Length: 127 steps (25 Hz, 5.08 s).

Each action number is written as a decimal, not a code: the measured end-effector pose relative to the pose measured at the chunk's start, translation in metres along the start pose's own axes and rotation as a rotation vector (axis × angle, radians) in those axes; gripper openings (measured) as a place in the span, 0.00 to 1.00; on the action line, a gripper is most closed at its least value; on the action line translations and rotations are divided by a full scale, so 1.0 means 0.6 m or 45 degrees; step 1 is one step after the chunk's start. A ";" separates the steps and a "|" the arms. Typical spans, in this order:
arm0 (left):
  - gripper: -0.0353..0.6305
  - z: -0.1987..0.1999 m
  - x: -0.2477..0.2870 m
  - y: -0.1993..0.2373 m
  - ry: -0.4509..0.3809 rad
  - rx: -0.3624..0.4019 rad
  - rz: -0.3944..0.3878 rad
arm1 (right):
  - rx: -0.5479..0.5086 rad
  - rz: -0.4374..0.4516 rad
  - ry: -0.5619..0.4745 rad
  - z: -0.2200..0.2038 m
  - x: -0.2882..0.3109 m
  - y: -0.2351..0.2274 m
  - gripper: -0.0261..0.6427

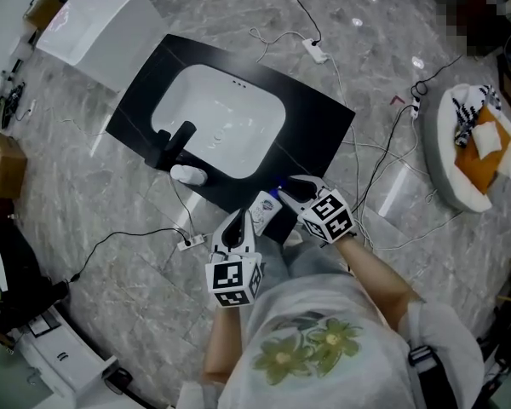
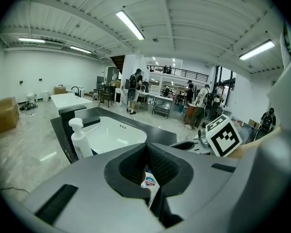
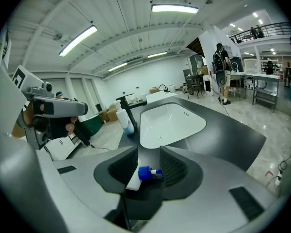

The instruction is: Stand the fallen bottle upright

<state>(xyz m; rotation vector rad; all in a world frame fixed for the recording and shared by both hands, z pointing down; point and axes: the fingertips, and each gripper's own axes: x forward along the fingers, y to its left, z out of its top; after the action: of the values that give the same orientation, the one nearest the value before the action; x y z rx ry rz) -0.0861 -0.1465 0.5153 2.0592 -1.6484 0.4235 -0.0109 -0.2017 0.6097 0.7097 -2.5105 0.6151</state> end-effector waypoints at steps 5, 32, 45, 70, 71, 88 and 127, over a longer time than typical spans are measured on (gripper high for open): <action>0.08 -0.013 0.009 0.007 0.015 -0.010 -0.002 | -0.017 -0.001 0.072 -0.030 0.025 -0.016 0.22; 0.08 -0.039 0.012 0.018 0.066 -0.006 0.007 | -0.036 -0.010 0.248 -0.106 0.078 -0.054 0.18; 0.08 -0.050 0.004 0.026 0.071 -0.030 0.017 | -0.126 -0.062 0.196 -0.095 0.060 -0.051 0.12; 0.08 -0.031 -0.011 -0.001 0.023 -0.008 -0.036 | -0.625 -0.299 0.017 0.045 -0.033 -0.036 0.12; 0.08 -0.029 -0.013 -0.001 0.020 -0.008 -0.038 | -0.664 -0.309 0.011 0.050 -0.037 -0.029 0.12; 0.08 -0.027 -0.040 0.005 0.089 0.042 -0.173 | -1.032 -0.386 0.008 0.069 -0.061 0.080 0.12; 0.08 -0.067 -0.128 0.023 0.111 0.081 -0.280 | -0.928 -0.378 0.001 0.030 -0.069 0.205 0.15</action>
<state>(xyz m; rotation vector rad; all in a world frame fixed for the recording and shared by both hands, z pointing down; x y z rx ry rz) -0.1152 -0.0640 0.5121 2.2063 -1.3567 0.4881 -0.0553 -0.1016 0.5377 0.7533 -2.3063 -0.3928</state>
